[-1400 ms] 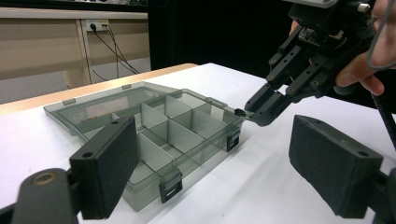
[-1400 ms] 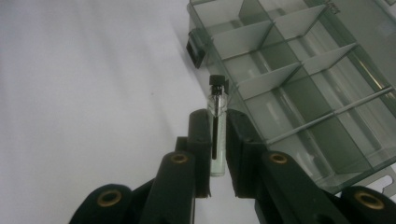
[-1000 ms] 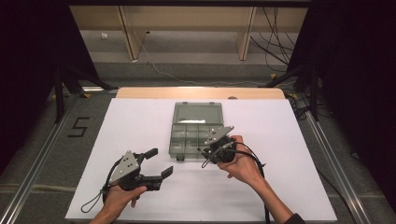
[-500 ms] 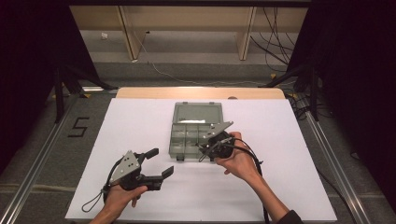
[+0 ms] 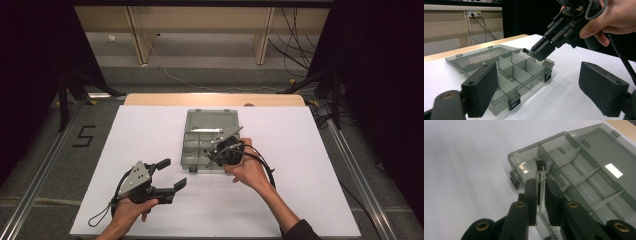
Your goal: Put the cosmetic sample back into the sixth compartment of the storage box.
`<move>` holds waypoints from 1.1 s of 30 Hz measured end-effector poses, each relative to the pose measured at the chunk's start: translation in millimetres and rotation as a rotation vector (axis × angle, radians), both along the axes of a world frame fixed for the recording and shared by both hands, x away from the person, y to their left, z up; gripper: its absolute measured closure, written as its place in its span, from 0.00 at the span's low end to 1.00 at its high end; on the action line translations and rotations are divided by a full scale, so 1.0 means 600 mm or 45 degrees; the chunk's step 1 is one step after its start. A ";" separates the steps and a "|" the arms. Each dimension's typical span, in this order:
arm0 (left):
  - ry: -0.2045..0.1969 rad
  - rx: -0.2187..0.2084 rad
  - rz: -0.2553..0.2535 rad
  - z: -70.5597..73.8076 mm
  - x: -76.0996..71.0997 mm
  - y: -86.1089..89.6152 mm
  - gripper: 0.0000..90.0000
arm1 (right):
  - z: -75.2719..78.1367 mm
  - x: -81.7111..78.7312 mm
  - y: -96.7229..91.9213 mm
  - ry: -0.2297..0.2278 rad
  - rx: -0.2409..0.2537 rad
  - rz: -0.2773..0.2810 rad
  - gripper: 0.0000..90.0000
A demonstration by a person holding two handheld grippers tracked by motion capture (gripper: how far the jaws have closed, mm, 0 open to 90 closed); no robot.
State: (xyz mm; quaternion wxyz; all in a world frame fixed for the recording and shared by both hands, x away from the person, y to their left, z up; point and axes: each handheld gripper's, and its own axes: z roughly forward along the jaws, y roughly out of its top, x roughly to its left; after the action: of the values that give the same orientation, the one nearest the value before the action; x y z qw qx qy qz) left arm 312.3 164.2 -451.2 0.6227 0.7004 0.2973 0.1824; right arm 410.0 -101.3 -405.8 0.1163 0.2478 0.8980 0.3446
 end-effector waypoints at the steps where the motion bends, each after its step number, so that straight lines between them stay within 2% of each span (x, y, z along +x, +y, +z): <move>1: 0.000 0.000 0.001 0.000 0.000 0.000 0.17 | -0.002 0.001 0.003 -0.012 0.010 -0.003 0.90; 19: 0.001 0.006 0.002 0.000 -0.001 0.000 0.17 | -0.016 0.020 0.018 -0.006 0.033 -0.031 0.90; 21: 0.000 0.004 0.003 0.000 -0.001 0.000 0.17 | -0.016 0.019 0.021 0.023 0.029 -0.051 0.90; 22: 0.003 0.000 0.004 -0.001 -0.001 0.000 0.17 | -0.017 0.022 0.019 0.004 0.022 -0.025 0.90; 33: -0.001 0.002 0.002 0.000 -0.001 0.000 0.17 | -0.027 0.026 0.032 0.021 0.025 -0.047 0.90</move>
State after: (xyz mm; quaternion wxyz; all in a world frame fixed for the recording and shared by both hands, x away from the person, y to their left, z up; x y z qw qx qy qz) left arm 311.9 164.3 -451.3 0.6221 0.7007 0.2973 0.1834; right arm 425.7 -82.4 -421.8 0.1128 0.2682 0.8908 0.3490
